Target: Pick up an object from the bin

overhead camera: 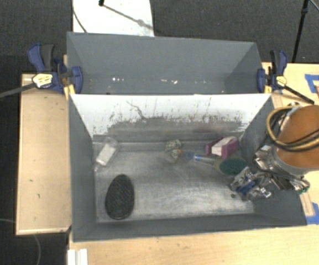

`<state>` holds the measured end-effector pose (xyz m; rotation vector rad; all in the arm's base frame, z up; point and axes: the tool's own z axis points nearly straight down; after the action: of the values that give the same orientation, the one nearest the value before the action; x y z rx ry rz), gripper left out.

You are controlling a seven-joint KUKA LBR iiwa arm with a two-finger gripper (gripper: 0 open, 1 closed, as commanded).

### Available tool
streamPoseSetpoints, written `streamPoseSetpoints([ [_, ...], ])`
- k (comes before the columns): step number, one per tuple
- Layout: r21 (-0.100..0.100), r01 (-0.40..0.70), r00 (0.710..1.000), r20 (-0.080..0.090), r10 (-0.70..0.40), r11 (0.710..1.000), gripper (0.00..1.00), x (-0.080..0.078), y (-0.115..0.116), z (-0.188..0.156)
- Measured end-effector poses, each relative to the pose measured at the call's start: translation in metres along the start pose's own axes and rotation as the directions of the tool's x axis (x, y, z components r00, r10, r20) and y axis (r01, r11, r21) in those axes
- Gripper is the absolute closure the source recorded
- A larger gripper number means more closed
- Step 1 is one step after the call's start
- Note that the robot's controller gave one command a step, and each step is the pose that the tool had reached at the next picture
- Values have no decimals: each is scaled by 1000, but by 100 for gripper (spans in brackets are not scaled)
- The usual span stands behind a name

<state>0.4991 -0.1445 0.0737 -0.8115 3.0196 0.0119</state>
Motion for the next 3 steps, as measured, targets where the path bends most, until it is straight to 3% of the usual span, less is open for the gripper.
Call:
streamPoseSetpoints([
  [1, 10, 15, 1000, -9, -15, 1000, 100, 0, 7, -136],
  [2, 3, 9, 1000, -14, -9, 1000, 0, 1, 8, -132],
  [3, -4, 97, 995, -19, -97, 995, 0, -31, 17, -10],
])
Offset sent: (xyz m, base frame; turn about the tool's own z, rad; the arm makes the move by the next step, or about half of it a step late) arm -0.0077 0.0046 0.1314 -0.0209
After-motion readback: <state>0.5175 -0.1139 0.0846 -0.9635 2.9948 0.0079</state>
